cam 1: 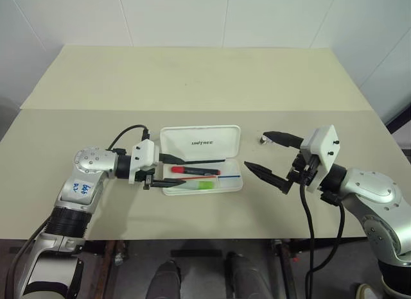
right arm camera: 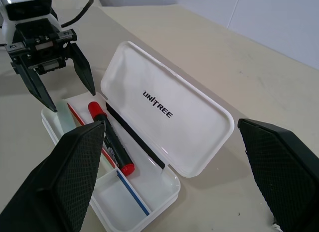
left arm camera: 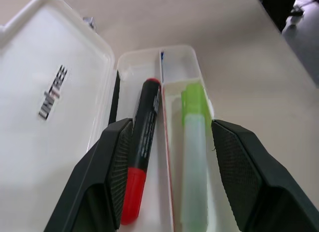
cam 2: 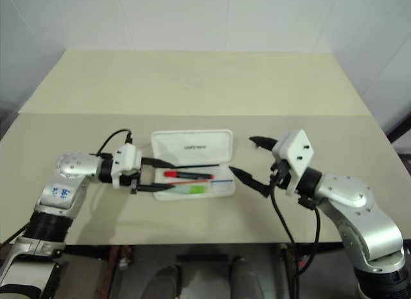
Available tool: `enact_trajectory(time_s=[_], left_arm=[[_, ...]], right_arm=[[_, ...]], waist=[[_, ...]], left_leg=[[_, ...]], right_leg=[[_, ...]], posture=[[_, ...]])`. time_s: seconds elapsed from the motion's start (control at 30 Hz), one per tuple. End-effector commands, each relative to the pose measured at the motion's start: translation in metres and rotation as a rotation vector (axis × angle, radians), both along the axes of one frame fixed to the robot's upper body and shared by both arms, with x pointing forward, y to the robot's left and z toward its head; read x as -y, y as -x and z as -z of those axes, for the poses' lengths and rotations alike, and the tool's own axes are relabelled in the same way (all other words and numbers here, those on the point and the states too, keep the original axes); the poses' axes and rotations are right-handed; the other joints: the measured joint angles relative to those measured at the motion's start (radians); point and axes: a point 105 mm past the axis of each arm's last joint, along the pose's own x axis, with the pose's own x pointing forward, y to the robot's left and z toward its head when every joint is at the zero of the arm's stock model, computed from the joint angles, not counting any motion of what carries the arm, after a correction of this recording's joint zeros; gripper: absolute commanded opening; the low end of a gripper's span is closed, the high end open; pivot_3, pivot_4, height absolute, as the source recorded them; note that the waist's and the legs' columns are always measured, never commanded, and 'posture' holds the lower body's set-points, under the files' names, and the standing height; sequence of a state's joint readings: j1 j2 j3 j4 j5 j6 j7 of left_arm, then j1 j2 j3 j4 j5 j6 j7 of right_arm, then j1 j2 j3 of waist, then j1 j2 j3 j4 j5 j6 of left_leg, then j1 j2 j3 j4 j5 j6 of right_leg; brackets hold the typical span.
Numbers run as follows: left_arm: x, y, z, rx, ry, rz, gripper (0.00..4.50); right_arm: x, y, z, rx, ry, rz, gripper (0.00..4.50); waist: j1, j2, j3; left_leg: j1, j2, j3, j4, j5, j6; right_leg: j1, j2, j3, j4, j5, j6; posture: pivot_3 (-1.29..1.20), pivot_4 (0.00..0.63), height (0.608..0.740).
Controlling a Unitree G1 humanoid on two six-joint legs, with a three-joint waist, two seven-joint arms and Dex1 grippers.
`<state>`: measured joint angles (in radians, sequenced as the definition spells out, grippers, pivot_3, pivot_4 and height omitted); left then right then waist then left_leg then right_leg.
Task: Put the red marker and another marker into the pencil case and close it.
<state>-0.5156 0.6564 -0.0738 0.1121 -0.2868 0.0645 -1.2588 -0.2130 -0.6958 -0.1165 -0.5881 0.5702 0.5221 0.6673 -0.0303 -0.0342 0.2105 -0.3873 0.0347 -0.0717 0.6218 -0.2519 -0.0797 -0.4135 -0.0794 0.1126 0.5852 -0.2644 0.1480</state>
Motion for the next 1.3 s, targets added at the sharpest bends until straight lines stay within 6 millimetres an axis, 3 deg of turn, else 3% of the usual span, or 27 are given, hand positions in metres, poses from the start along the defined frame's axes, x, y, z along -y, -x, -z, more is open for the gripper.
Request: enact_trajectory(time_s=[0.03,0.13,0.27,0.47,0.57,0.87,0.97,1.3], left_arm=[[-0.002,0.007,-0.02,0.031,0.048,0.011,2.62],[-0.004,0.012,-0.037,0.031,0.081,0.018,3.2],[-0.003,0.016,-0.057,0.037,0.13,0.012,4.43],[0.007,0.02,-0.071,0.018,0.208,0.002,4.48],[0.013,0.024,-0.072,0.0,0.219,0.015,4.48],[0.017,0.025,-0.072,0.009,0.221,0.015,4.48],[0.018,0.024,-0.073,0.015,0.223,0.011,4.48],[0.016,0.025,-0.076,0.042,0.229,-0.024,4.48]], right_arm=[[0.001,0.001,-0.003,0.027,0.005,-0.012,4.5],[0.018,-0.006,0.006,-0.012,0.04,0.028,4.5],[0.055,-0.029,0.021,-0.074,0.084,0.15,4.5],[0.086,-0.062,0.026,-0.105,0.111,0.256,4.5],[0.087,-0.078,0.028,-0.113,0.153,0.222,4.5],[0.062,-0.126,0.039,-0.123,0.228,0.116,4.5],[0.056,-0.136,0.04,-0.11,0.253,0.095,4.5],[0.059,-0.156,0.044,-0.144,0.377,0.087,4.5]], waist=[[0.0,0.0,0.0],[-0.001,0.0,0.0],[-0.001,0.0,0.0],[-0.006,0.0,0.0],[-0.014,0.0,0.0],[-0.032,0.001,0.001],[-0.032,0.002,0.001],[-0.038,0.003,0.002]], left_leg=[[0.0,0.0,0.0,0.0,0.0,0.0],[0.0,0.0,0.0,0.0,0.0,0.0],[0.0,0.0,0.0,0.001,0.0,0.0],[0.0,0.0,0.0,0.002,0.0,0.0],[0.0,0.0,0.0,0.003,0.0,0.0],[0.001,0.0,0.0,0.002,0.0,0.0],[0.0,0.0,0.0,0.001,0.0,0.0],[0.0,0.0,0.0,-0.002,0.0,0.0]], right_leg=[[0.0,0.0,0.0,0.0,0.0,0.0],[0.0,0.0,0.0,0.0,0.0,0.0],[0.0,0.0,0.0,0.0,0.0,0.0],[0.0,0.0,0.0,0.0,0.0,0.0],[0.001,0.0,0.0,0.0,0.001,0.002],[0.0,0.0,0.0,0.002,0.005,0.009],[0.0,0.0,0.0,0.001,0.009,0.017],[0.0,0.0,0.0,0.0,0.009,0.017]], posture=[[0.0,0.15,0.74],[0.0,0.15,0.74],[0.0,0.15,0.74],[0.0,0.15,0.74],[0.0,0.15,0.74],[0.0,0.15,0.74],[0.0,0.15,0.74],[0.0,0.15,0.74]])
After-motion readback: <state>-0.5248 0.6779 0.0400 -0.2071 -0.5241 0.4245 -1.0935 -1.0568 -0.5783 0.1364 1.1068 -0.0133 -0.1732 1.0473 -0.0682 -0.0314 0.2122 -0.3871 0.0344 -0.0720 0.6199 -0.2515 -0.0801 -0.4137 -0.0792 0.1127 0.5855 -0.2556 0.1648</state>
